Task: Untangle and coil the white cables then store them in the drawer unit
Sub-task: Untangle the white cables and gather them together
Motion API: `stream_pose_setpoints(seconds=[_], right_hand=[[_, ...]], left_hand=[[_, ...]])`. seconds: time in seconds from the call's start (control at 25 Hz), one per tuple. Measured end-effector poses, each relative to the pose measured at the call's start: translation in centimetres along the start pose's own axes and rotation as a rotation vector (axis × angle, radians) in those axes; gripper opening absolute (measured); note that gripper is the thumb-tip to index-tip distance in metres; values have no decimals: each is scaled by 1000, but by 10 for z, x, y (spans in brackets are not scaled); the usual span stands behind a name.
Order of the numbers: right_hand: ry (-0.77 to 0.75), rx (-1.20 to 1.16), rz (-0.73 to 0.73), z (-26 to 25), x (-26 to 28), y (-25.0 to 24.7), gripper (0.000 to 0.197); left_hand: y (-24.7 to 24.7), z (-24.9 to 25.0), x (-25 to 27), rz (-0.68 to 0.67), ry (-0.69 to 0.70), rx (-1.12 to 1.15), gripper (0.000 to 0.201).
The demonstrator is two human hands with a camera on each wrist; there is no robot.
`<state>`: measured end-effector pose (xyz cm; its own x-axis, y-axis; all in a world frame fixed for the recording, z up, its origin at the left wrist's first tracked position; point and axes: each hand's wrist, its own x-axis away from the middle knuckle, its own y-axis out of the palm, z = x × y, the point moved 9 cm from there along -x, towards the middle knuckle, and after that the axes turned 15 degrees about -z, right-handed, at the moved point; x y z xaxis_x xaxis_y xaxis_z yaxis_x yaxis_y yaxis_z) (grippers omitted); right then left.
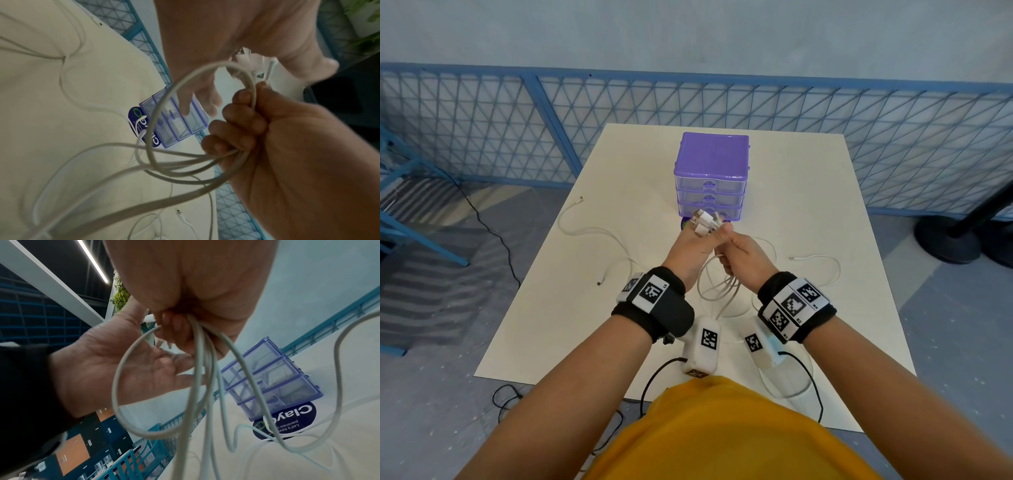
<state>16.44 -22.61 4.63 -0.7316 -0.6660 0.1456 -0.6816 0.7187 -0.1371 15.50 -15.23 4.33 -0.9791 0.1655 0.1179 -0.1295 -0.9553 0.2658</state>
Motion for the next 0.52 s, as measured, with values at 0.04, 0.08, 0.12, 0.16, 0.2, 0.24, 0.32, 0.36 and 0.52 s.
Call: stream_pose_setpoints(seconds=[0.04, 0.08, 0.12, 0.16, 0.2, 0.24, 0.32, 0.36, 0.52], right_hand=[[-11, 18, -8, -1, -1, 2, 40], [-19, 6, -21, -1, -2, 5, 40], [-20, -27, -45, 0, -3, 8, 38], [-13, -60, -76, 3, -4, 10, 37], [5, -82, -107, 8, -4, 10, 38], [40, -88, -136, 14, -4, 10, 40], [140, -78, -186, 33, 0, 9, 38], [182, -55, -213, 43, 3, 8, 33], [216, 35, -320, 63, 11, 12, 30]], left_hand=[[7, -5, -1, -55, -48, 1, 22], [11, -7, 0, -71, -72, 1, 18], [11, -7, 1, -52, -82, 2, 17], [9, -6, 2, -19, -89, 38, 23], [6, -4, 3, 18, -82, 104, 30], [0, -3, 3, 58, -70, 208, 33], [-10, 2, 3, 123, -19, 400, 36], [-15, 5, 3, 145, 15, 461, 37], [-27, 11, 3, 146, 100, 548, 38]])
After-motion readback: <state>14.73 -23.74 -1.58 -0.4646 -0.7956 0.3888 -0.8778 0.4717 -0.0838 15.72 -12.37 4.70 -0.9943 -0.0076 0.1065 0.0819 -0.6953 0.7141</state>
